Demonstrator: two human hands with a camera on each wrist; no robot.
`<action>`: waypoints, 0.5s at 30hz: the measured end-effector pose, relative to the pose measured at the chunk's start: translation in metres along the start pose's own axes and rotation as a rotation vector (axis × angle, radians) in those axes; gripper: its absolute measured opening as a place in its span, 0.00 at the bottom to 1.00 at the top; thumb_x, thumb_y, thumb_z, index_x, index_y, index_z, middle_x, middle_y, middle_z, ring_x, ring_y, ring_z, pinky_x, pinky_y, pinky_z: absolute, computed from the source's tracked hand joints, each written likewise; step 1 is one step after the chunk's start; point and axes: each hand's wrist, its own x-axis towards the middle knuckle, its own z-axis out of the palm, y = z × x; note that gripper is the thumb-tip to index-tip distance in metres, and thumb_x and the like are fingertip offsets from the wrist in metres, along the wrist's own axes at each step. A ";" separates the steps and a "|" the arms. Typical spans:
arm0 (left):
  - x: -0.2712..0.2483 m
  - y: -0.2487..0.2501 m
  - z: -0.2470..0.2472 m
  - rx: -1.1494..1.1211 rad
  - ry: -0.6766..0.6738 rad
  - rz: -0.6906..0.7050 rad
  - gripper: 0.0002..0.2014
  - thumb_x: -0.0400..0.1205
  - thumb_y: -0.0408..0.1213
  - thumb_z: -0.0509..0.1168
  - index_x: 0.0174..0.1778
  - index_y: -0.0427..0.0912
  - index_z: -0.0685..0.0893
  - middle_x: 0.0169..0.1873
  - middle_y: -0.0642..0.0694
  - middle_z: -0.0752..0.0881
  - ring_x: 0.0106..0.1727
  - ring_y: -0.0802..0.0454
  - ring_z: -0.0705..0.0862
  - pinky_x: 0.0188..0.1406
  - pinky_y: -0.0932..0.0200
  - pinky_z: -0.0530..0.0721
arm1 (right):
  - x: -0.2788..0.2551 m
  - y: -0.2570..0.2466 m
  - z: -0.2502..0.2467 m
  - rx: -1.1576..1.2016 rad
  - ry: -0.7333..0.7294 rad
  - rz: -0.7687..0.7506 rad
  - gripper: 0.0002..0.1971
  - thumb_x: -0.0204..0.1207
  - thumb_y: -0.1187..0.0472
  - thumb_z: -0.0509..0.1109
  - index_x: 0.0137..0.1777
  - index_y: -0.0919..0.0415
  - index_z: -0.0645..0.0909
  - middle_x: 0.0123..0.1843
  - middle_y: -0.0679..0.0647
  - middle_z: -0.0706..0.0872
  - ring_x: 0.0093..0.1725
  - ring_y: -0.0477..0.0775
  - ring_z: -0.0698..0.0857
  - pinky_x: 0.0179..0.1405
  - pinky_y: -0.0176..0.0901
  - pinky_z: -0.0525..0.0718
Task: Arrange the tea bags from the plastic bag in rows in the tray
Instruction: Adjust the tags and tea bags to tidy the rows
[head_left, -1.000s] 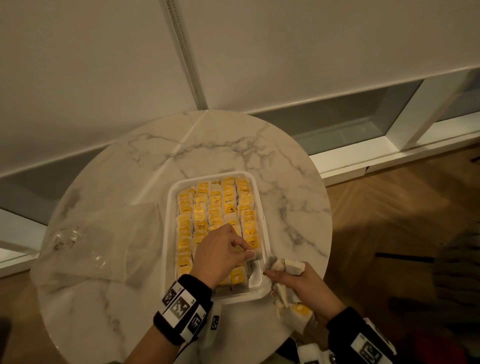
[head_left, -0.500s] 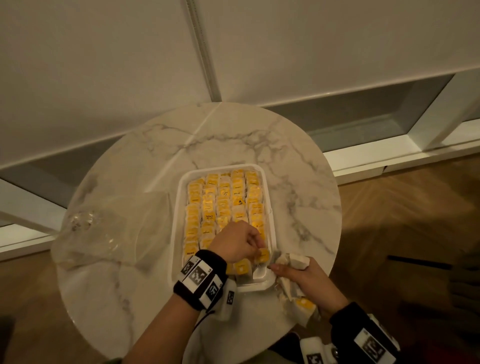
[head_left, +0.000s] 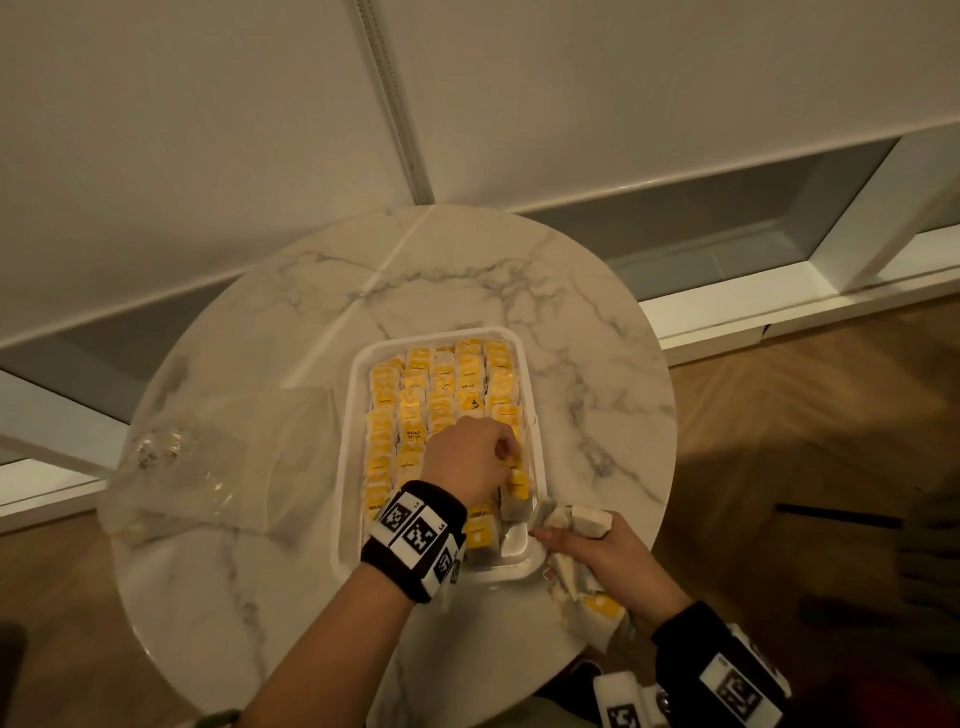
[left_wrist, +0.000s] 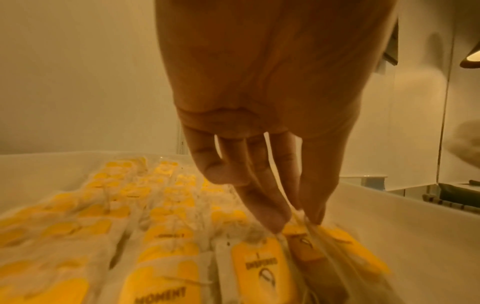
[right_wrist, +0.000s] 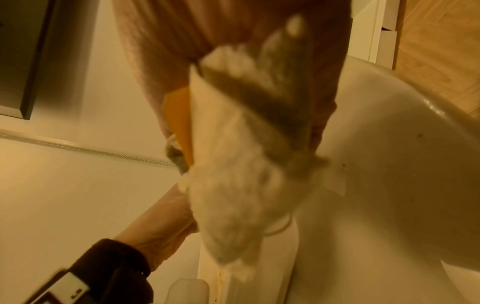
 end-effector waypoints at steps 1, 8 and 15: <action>-0.003 0.000 -0.002 0.004 0.026 0.010 0.10 0.78 0.38 0.70 0.51 0.56 0.87 0.49 0.58 0.88 0.50 0.58 0.83 0.37 0.62 0.73 | 0.000 -0.001 0.000 0.000 0.001 0.000 0.30 0.63 0.43 0.81 0.46 0.74 0.85 0.45 0.76 0.86 0.42 0.57 0.85 0.47 0.50 0.81; -0.029 0.002 0.000 0.109 -0.117 0.239 0.07 0.80 0.45 0.67 0.50 0.55 0.89 0.47 0.56 0.89 0.48 0.55 0.84 0.38 0.59 0.77 | 0.000 -0.001 0.002 0.052 0.005 0.021 0.23 0.69 0.51 0.82 0.44 0.75 0.83 0.38 0.65 0.85 0.40 0.57 0.83 0.46 0.51 0.80; -0.017 0.005 0.022 0.203 -0.249 0.147 0.09 0.80 0.42 0.66 0.54 0.49 0.85 0.52 0.48 0.86 0.53 0.46 0.84 0.42 0.55 0.77 | -0.003 -0.006 0.003 0.031 -0.004 0.029 0.23 0.65 0.47 0.82 0.46 0.69 0.88 0.46 0.72 0.88 0.45 0.59 0.87 0.55 0.63 0.84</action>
